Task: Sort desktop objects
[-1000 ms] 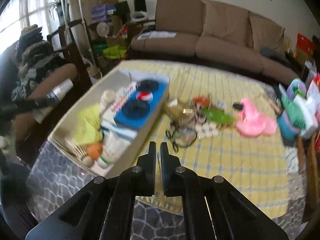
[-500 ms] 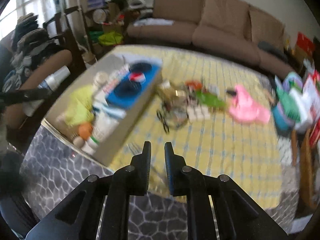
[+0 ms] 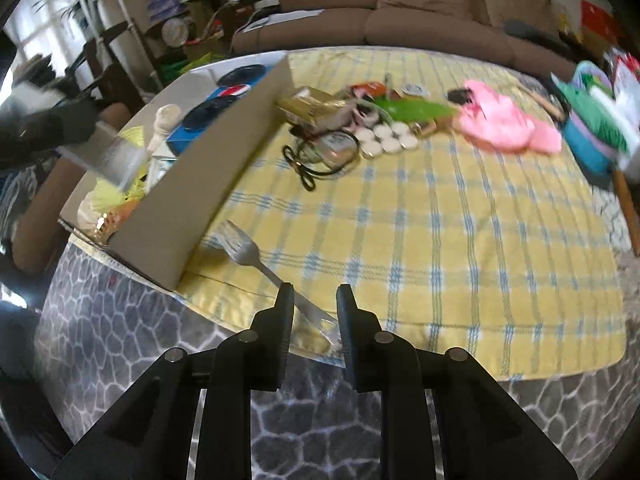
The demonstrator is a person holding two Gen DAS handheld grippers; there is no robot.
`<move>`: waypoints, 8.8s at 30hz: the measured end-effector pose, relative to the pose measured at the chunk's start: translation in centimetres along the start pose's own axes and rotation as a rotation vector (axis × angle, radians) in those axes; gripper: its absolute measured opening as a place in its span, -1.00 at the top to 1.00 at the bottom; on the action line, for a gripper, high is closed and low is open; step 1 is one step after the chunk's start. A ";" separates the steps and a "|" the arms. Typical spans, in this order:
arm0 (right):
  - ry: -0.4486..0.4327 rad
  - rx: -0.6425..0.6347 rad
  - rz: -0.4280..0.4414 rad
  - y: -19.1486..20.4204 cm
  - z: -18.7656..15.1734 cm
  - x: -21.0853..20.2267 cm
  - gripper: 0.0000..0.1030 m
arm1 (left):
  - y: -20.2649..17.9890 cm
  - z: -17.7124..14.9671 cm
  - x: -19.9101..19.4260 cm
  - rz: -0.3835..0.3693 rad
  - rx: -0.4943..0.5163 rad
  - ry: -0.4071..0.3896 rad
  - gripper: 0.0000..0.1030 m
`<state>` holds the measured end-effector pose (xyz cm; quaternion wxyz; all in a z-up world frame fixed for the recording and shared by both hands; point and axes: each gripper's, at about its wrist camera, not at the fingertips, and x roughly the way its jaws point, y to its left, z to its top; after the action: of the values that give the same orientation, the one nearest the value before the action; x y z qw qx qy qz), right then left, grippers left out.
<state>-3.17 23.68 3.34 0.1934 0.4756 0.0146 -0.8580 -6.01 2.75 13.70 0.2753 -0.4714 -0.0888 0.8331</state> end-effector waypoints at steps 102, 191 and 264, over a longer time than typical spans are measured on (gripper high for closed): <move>0.076 0.074 0.174 8.4 6.7 -2.9 0.12 | 8.8 0.9 -0.9 -0.053 -0.007 0.158 -0.60; 0.017 0.050 0.054 -5.4 -3.5 -0.1 0.35 | -5.0 1.4 20.4 0.197 -0.066 0.256 0.76; -0.201 0.068 0.219 -4.5 -0.3 -3.9 0.82 | -7.5 -0.2 11.0 -0.300 -0.147 0.196 0.72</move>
<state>-2.65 29.15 5.71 0.2701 0.3923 -0.0859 -0.8751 -7.48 14.93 8.53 0.3686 -0.5506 -0.1913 0.7241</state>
